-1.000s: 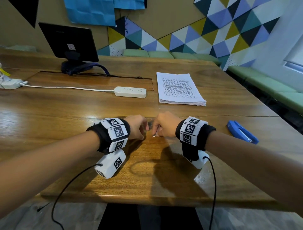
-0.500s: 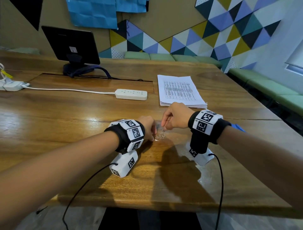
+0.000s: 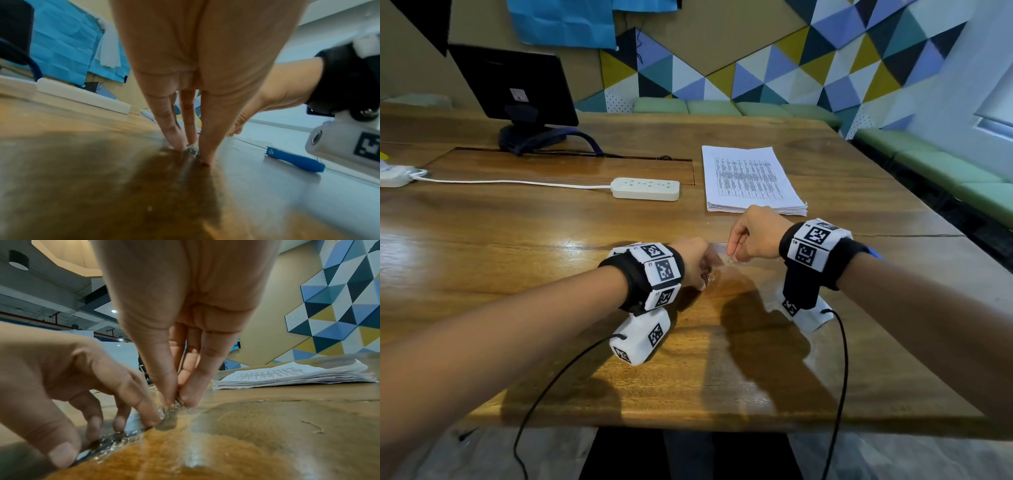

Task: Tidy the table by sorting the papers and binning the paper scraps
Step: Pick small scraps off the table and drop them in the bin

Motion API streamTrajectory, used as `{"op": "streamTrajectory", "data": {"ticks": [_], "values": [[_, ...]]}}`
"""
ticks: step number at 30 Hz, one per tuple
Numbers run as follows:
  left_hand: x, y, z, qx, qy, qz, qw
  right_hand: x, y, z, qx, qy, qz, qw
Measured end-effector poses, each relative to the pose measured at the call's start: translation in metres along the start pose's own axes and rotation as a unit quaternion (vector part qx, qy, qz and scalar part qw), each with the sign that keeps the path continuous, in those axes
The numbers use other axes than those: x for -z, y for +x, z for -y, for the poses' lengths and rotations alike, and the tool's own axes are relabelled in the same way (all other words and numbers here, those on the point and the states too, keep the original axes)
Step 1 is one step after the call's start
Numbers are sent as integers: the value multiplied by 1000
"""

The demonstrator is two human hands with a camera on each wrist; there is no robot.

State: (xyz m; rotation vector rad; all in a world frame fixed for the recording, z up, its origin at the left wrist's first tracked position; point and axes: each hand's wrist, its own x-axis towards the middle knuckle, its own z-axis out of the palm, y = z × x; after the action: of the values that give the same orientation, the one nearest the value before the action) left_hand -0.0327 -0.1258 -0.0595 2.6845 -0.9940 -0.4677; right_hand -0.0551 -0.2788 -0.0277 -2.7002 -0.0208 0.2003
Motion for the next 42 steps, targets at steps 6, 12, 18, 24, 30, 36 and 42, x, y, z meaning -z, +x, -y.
{"op": "streamTrajectory", "data": {"ticks": [6,12,18,24,30,36,42], "values": [[5,-4,4,-43,79,12,996,-1,-4,-4,-1,6,4,1000],[16,-14,13,-4,23,-49,999,-5,-4,-6,0,12,5,1000],[4,-10,9,56,3,-1,998,-6,-4,0,9,14,11,1000],[3,-5,1,64,-45,-10,997,-6,-2,2,6,14,19,1000],[2,-9,0,33,19,-39,999,-4,-1,-2,4,2,9,1000],[0,-12,-1,7,42,-38,998,-8,1,-1,8,0,18,1000],[-7,-8,-5,5,67,-40,997,-9,1,0,13,-5,17,1000]]}}
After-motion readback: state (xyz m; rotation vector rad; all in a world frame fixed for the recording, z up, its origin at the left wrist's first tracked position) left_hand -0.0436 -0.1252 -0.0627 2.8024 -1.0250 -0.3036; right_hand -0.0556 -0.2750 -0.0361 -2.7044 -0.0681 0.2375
